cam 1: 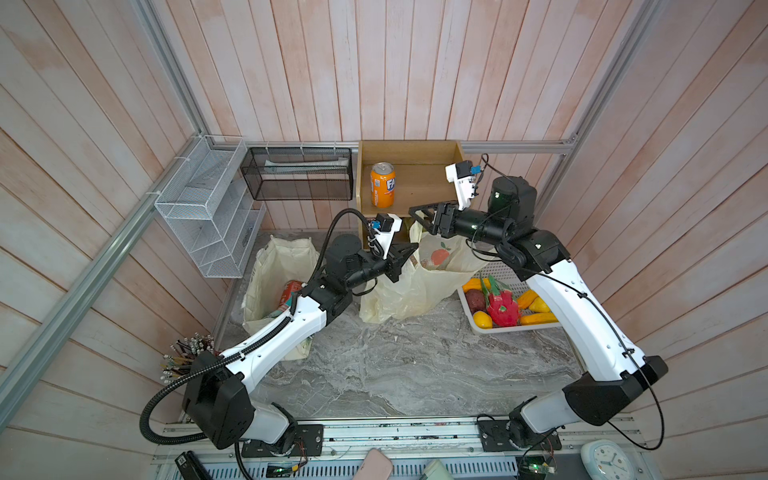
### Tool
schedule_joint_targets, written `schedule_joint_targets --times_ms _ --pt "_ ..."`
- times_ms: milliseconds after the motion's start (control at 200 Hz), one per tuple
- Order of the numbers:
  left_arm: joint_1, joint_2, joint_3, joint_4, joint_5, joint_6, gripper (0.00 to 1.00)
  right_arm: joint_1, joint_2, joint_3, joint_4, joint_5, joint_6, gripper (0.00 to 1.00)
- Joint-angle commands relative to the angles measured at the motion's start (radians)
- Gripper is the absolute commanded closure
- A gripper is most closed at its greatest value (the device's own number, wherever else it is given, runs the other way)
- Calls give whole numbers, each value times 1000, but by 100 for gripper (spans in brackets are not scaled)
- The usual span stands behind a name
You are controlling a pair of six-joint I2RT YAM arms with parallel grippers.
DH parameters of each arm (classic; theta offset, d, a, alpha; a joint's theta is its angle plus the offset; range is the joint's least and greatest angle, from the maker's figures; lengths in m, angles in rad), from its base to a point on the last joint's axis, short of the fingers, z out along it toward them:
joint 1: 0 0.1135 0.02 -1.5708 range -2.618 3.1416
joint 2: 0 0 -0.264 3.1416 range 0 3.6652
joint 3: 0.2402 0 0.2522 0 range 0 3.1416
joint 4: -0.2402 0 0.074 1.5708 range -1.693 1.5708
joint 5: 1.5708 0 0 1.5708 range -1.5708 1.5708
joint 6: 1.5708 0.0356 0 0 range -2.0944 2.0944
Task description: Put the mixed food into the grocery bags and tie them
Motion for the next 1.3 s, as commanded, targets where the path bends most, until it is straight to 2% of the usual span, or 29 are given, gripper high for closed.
schedule_joint_targets --times_ms 0,55,135,275,520,695,815,1055,1100,1130,1250,1295 --pt "29 -26 -19 -19 127 -24 100 -58 -78 -29 59 -83 -118 26" --pt "39 -35 -25 -24 152 -31 100 -72 -91 -55 70 -121 -171 21" --pt "44 -48 -34 -31 152 -32 100 -83 -84 -59 49 -147 -211 19" --pt "50 -59 -38 -42 154 -31 100 -74 -47 -52 44 -201 -183 18" --pt "49 -54 -38 -43 142 -35 100 6 17 -38 15 -118 -164 16" --pt "48 -56 -38 -42 136 -32 100 21 30 -43 15 -87 -141 16" --pt "51 -57 -38 -43 132 -27 100 22 25 -55 13 -64 -133 21" --pt "51 -58 -36 -40 125 -23 100 21 6 -97 9 -32 -113 25" --pt "51 -59 -36 -42 121 -23 100 21 3 -103 11 -33 -110 28" --pt "51 -60 -36 -42 117 -22 100 21 -1 -108 14 -32 -106 34" --pt "50 -59 -31 -54 116 -18 100 18 -15 -113 25 -32 -100 74" --pt "49 -60 -25 -73 111 -13 98 15 -17 -105 24 -37 -102 86"
